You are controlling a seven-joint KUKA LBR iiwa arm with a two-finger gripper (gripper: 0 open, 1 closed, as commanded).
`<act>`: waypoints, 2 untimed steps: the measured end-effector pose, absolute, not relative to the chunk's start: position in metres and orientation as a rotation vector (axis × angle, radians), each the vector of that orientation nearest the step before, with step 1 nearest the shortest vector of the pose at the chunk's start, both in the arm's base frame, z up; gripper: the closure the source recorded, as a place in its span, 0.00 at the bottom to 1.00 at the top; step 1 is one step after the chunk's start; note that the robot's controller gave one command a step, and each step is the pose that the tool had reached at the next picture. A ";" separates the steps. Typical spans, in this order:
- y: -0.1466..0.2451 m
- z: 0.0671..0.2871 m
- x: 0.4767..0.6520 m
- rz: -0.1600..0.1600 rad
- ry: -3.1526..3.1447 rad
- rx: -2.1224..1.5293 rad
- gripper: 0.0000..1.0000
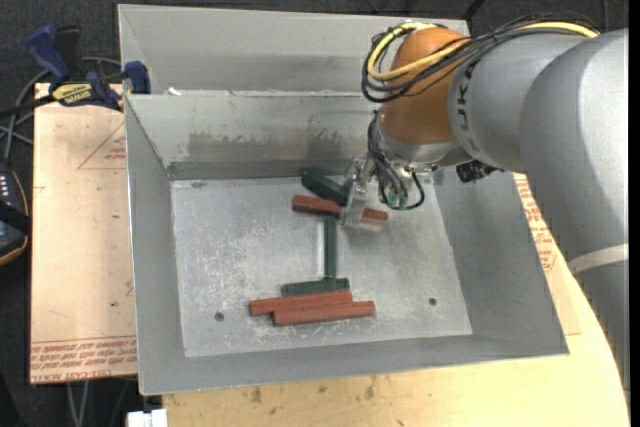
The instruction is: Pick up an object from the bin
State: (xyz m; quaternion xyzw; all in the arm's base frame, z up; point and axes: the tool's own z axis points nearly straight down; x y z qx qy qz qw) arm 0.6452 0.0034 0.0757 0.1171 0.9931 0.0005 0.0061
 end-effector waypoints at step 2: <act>-0.039 0.248 0.619 0.000 3.129 0.236 0.00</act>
Offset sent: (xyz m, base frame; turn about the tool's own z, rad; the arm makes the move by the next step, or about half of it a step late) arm -0.0270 -0.0425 0.1720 -0.0838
